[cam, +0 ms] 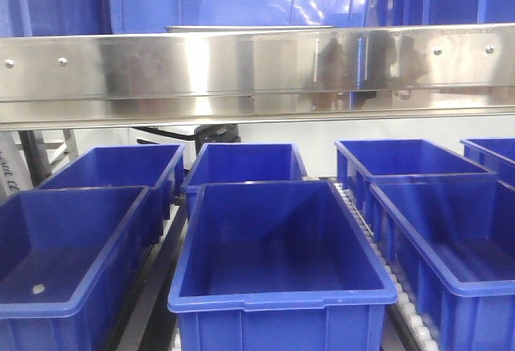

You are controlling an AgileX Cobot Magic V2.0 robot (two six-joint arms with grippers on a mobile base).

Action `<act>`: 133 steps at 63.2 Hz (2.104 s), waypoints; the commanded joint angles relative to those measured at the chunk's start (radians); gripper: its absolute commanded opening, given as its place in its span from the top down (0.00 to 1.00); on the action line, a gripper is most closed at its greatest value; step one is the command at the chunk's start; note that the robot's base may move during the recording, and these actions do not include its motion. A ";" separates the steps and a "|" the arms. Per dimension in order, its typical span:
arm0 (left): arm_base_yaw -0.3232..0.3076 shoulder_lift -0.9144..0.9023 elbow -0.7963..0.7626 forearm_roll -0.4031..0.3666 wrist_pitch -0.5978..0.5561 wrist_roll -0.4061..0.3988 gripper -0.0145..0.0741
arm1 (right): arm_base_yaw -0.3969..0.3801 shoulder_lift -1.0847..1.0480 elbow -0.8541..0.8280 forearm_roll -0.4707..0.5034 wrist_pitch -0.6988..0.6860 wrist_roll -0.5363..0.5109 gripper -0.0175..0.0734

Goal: Stack silver trays without gaps

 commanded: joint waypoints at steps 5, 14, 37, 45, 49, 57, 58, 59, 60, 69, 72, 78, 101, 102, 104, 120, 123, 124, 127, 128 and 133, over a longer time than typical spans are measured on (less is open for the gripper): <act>0.170 -0.008 0.086 -0.287 -0.032 0.272 0.85 | 0.003 -0.007 0.001 0.004 -0.023 -0.007 0.89; 0.281 -0.032 0.234 -0.479 -0.102 0.359 0.85 | 0.003 -0.007 0.001 0.004 -0.023 -0.007 0.89; 0.309 -0.146 0.582 -0.470 -0.270 0.359 0.85 | 0.003 -0.007 0.001 0.004 -0.023 -0.007 0.89; 0.309 -0.170 0.680 -0.469 -0.370 0.309 0.85 | 0.003 -0.007 0.001 0.004 -0.023 -0.007 0.89; 0.306 -0.180 0.706 -0.434 -0.379 0.254 0.84 | 0.003 -0.007 0.001 0.004 -0.023 -0.007 0.89; 0.291 -0.185 0.728 -0.300 -0.392 0.169 0.84 | 0.003 -0.007 0.001 0.004 -0.023 -0.007 0.89; 0.284 -0.185 0.731 -0.291 -0.397 0.169 0.84 | 0.003 -0.007 0.001 0.004 -0.023 -0.007 0.89; 0.281 -0.185 0.733 -0.282 -0.403 0.169 0.84 | 0.003 -0.007 0.001 0.004 -0.023 -0.007 0.89; 0.274 -0.185 0.739 -0.272 -0.413 0.169 0.84 | 0.003 -0.007 0.001 0.004 -0.023 -0.007 0.89; 0.214 -0.185 0.803 -0.259 -0.517 0.169 0.84 | 0.003 -0.007 0.001 0.004 -0.023 -0.007 0.89; 0.199 -0.185 0.804 -0.259 -0.534 0.169 0.84 | 0.003 -0.007 0.001 0.004 -0.023 -0.007 0.89; 0.192 -0.185 0.804 -0.256 -0.519 0.171 0.84 | 0.003 -0.007 0.001 0.004 -0.023 -0.007 0.89; 0.269 -0.185 0.804 -0.238 -0.497 0.171 0.84 | 0.003 -0.007 0.001 0.004 -0.023 -0.007 0.89; 0.269 -0.185 0.804 -0.238 -0.494 0.171 0.84 | 0.003 -0.007 0.001 0.004 -0.023 -0.007 0.89; 0.269 -0.185 0.804 -0.238 -0.485 0.171 0.84 | 0.003 -0.007 0.001 0.004 -0.023 -0.007 0.89; 0.269 -0.185 0.804 -0.242 -0.471 0.171 0.84 | 0.003 -0.007 0.001 0.004 -0.023 -0.007 0.89; 0.269 -0.185 0.804 -0.242 -0.469 0.171 0.84 | 0.003 -0.007 0.001 0.004 -0.023 -0.007 0.89; 0.269 -0.185 0.804 -0.242 -0.469 0.171 0.84 | 0.003 -0.007 0.001 0.004 -0.023 -0.007 0.89; 0.269 -0.185 0.804 -0.242 -0.469 0.171 0.84 | 0.003 -0.007 0.001 0.004 -0.023 -0.007 0.89; 0.269 -0.185 0.804 -0.242 -0.469 0.171 0.84 | 0.003 -0.007 0.001 0.004 -0.023 -0.007 0.89; 0.269 -0.185 0.804 -0.242 -0.469 0.173 0.84 | 0.003 -0.007 0.001 0.004 -0.023 -0.007 0.89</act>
